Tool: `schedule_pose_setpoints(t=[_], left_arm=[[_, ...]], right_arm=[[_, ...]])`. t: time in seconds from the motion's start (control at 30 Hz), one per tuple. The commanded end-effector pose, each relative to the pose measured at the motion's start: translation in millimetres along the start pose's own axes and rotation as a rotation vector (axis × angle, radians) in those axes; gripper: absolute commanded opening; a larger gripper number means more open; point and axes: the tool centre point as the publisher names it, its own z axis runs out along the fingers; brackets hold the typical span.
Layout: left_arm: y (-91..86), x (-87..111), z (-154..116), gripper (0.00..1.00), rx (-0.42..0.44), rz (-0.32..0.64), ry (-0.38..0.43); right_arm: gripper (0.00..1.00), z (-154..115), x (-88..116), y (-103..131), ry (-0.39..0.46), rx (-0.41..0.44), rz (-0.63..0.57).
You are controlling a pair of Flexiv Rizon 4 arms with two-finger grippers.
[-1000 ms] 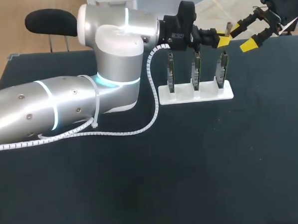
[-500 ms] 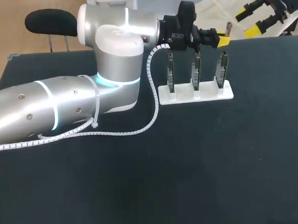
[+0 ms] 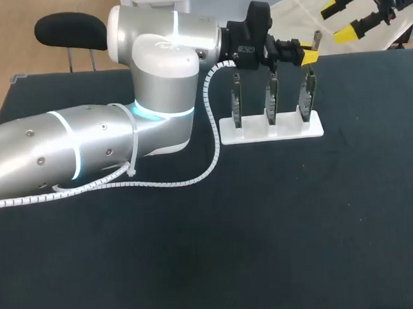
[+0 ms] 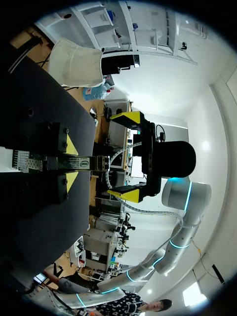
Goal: Pick up the optical module with the left hand, and insert it into the network port with the right hand.
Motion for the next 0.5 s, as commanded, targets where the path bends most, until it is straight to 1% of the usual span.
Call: schedule_pose_setpoints(t=[0.03, 0.2, 0.5], left_arm=[[2.5, -0.4, 1, 0.00, 0.004, -0.001, 0.003], [2.5, -0.4, 1, 0.00, 0.004, -0.001, 0.003], [2.5, -0.4, 1, 0.00, 0.004, -0.001, 0.003]], right_arm=[[1.00, 6, -5, 7, 0.006, 0.016, -0.004], [1.00, 12, -4, 8, 0.019, 0.008, -0.005], [1.00, 18, -4, 9, 0.016, 0.001, 0.016]])
